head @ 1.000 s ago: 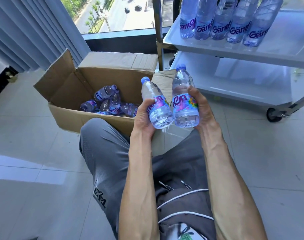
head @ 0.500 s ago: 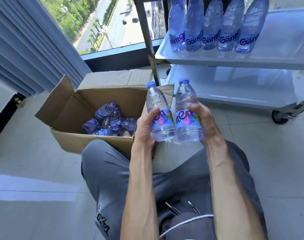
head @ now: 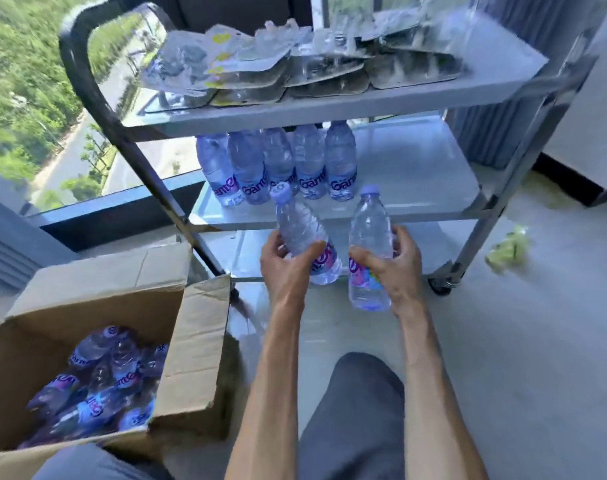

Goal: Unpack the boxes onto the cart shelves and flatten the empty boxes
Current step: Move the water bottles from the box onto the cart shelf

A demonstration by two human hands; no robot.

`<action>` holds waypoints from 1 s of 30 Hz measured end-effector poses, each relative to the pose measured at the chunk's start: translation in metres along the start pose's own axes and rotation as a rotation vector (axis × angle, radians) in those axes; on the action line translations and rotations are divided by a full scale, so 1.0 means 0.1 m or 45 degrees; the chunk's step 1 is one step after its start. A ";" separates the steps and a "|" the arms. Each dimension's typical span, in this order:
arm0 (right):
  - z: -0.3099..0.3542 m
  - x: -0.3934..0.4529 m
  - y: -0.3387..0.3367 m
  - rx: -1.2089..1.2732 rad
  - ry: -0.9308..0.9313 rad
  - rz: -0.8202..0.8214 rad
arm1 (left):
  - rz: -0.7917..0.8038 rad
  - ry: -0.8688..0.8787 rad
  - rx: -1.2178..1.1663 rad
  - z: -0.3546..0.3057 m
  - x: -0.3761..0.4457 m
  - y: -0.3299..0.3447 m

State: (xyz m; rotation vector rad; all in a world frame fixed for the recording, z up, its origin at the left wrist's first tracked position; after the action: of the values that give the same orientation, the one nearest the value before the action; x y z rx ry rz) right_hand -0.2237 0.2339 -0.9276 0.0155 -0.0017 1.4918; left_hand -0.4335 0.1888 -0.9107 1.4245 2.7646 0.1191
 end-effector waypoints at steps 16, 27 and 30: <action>0.45 1.45 -0.62 -0.156 -0.422 -0.581 | 0.262 0.252 0.289 -0.25 0.78 1.92; 0.17 1.67 -0.56 -0.238 -0.411 -0.434 | 0.188 0.442 0.463 -0.11 1.01 2.13; 0.07 1.69 -0.52 -0.180 -0.372 -0.362 | 0.160 0.471 0.685 -0.06 1.02 2.11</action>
State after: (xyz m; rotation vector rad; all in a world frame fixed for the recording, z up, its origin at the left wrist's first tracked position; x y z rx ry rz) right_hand -0.1581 0.3982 -0.9188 0.1149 -0.3287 1.1911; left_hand -0.3221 0.3931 -0.8864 1.8568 3.1584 -0.4380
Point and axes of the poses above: each hand's wrist, its own x-axis towards the middle knuckle, its own y-axis out of the palm, z = x × y, the point moved 7 cm from there along x, towards the middle knuckle
